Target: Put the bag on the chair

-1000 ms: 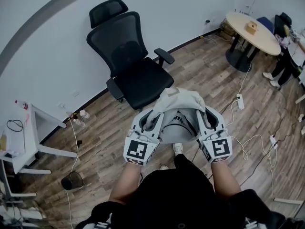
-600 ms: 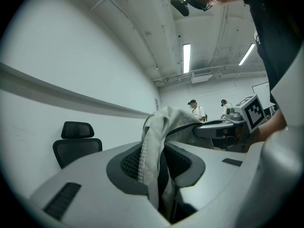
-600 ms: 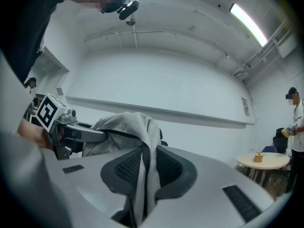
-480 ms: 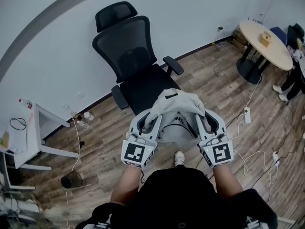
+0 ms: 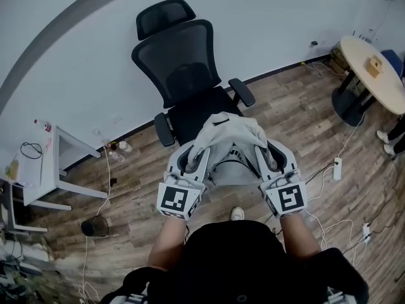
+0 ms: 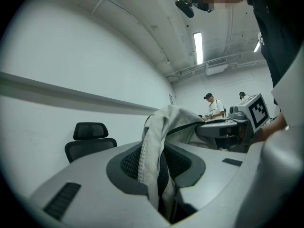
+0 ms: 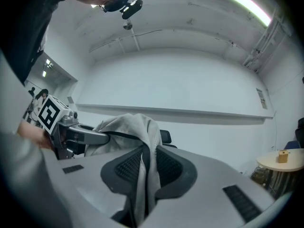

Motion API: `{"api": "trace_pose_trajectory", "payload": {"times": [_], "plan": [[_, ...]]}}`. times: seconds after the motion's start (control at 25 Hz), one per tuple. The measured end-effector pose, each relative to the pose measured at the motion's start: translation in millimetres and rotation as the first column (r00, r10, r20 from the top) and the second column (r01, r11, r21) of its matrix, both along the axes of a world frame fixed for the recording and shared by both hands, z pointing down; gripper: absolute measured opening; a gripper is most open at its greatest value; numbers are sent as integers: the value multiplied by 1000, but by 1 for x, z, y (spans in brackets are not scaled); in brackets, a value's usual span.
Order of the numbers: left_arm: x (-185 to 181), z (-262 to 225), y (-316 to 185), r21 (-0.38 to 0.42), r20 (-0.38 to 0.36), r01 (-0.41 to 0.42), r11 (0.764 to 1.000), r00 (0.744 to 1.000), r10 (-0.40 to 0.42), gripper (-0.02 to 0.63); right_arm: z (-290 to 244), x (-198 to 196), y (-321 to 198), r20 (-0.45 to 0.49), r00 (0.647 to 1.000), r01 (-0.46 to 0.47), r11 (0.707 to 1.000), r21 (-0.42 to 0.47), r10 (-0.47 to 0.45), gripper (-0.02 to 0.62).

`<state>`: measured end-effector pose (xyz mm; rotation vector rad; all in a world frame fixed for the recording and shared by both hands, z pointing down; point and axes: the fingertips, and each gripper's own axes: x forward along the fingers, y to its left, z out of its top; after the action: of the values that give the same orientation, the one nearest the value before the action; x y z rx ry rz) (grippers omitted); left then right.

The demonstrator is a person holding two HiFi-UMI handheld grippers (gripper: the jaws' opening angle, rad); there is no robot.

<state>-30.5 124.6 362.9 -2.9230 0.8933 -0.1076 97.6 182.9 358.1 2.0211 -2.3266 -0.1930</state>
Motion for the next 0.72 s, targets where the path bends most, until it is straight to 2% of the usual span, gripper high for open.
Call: {"api": "trace_pose_trajectory", "payload": {"times": [0.4, 0.72], "plan": [[10, 5, -29, -6, 34, 83, 997, 996, -82, 101, 6, 14, -41, 35, 997, 73, 997, -8, -73, 81], [6, 27, -73, -58, 33, 106, 993, 994, -105, 101, 26, 12, -89, 39, 994, 102, 993, -58, -100, 81]]}}
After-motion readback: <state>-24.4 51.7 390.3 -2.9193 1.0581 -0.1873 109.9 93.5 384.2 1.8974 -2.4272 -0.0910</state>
